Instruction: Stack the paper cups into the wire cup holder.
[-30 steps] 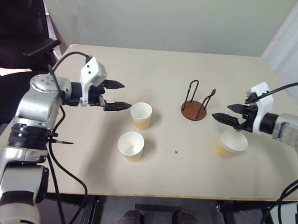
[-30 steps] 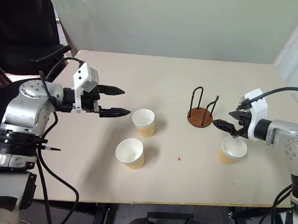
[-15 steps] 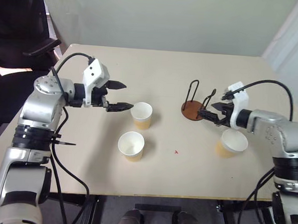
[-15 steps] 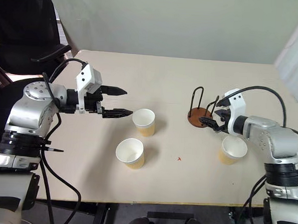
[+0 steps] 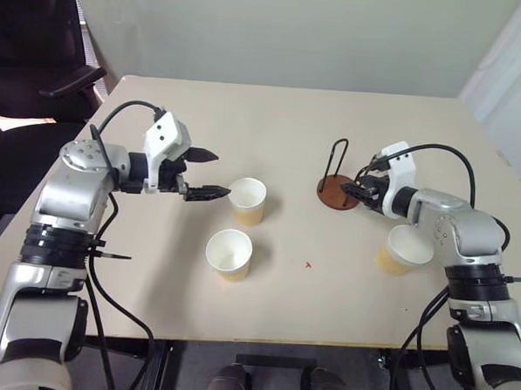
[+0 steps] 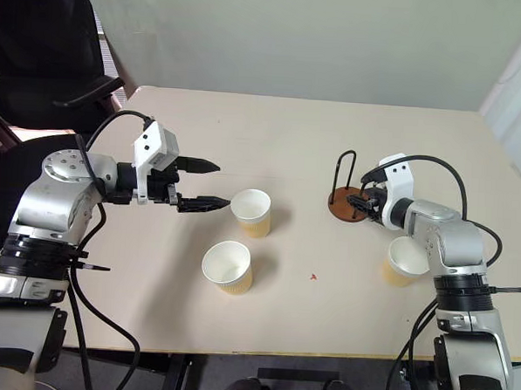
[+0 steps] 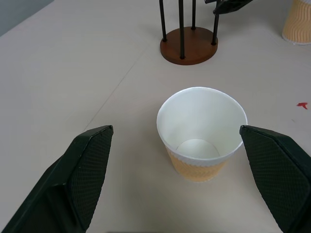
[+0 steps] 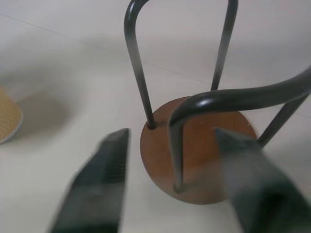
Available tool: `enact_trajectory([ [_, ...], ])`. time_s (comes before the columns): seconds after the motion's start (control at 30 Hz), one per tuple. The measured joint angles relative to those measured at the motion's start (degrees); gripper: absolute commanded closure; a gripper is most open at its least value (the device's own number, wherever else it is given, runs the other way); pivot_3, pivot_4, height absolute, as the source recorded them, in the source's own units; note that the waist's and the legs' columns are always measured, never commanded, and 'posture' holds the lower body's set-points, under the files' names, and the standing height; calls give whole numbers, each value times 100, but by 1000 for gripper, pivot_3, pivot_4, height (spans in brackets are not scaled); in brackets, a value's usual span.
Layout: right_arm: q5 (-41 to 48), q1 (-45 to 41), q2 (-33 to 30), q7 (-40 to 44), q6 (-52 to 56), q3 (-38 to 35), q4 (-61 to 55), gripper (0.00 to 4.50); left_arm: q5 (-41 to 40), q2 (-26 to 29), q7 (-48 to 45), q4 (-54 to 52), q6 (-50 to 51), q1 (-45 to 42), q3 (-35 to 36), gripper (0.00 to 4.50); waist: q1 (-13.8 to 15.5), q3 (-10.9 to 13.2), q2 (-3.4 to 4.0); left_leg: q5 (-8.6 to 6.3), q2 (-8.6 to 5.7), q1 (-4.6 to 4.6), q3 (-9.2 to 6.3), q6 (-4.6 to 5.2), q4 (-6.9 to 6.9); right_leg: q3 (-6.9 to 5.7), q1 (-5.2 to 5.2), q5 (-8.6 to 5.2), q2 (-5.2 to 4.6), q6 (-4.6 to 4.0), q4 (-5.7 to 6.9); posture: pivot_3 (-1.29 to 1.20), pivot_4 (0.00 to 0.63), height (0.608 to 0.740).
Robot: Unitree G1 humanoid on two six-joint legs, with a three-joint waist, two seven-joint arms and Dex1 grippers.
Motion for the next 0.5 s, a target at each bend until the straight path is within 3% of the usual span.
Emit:
enact_trajectory([
  [0.13,-13,12,-75,-3,-7,-139,3,4440,24,0,5,-7,-30,9,0,0,0,0,0,0,0,0,0,0,1,0,0,0,0,0,0,0,150,740],
  [0.4,220,97,-54,234,32,-345,-174,4478,-84,-7,-100,-295,95,181,-2,0,-3,0,0,1,0,0,1,-2,-2,0,0,0,1,0,-1,0,150,740],
  [0.5,477,298,-385,736,277,-268,-756,4478,-265,50,-359,-582,313,257,-8,0,19,0,0,0,-1,-9,1,-3,-3,-2,-1,0,1,0,-7,0,150,740],
])
